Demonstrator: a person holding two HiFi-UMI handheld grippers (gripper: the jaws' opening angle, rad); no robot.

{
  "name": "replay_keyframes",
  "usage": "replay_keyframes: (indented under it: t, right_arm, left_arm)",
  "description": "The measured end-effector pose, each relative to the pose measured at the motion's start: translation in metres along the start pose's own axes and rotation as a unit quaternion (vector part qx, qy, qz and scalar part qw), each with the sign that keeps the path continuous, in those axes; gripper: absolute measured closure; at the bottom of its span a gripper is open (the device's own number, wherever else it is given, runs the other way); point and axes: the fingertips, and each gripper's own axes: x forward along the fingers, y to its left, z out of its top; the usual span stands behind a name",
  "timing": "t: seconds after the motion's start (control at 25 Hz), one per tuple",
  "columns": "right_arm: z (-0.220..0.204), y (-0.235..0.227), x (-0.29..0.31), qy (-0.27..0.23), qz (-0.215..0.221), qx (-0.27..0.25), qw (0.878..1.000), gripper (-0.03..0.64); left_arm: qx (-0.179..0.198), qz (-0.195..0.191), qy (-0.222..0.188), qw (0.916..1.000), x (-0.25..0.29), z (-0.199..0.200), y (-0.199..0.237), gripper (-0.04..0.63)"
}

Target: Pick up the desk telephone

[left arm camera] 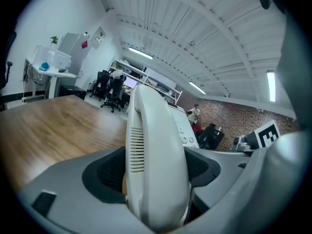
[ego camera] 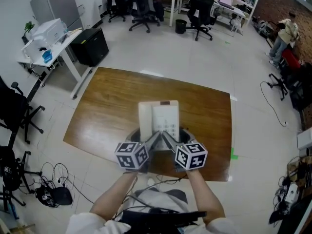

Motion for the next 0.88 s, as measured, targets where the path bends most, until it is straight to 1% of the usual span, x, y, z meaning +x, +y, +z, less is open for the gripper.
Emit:
replay_keyframes:
  t: [0.16,0.28,0.4,0.6,0.88]
  right_arm:
    - [0.021,0.012,-0.011,-0.023,0.002,-0.019,1.000,0.307]
    - [0.040,0.020,-0.023,-0.044,0.005,-0.032,0.998,0.307]
    - [0.060,0.033,-0.036,-0.068,0.004,-0.055,0.996,0.307]
    - [0.090,0.056,-0.060,-0.103,0.009,-0.088,0.991,0.307]
    - [0.116,0.078,-0.089,-0.142,0.020,-0.104,0.984,0.307]
  left_arm:
    - [0.008,-0.002,-0.026,0.9996,-0.012,0.021,-0.010,0.255]
    - [0.022,-0.008,-0.049,0.9985,-0.021,0.039,-0.023,0.255]
    - [0.031,-0.017,-0.070,0.9970,-0.033,0.058,-0.034,0.256]
    - [0.047,-0.024,-0.111,0.9924,-0.058,0.086,-0.054,0.256]
    - [0.079,-0.034,-0.145,0.9857,-0.086,0.115,-0.080,0.258]
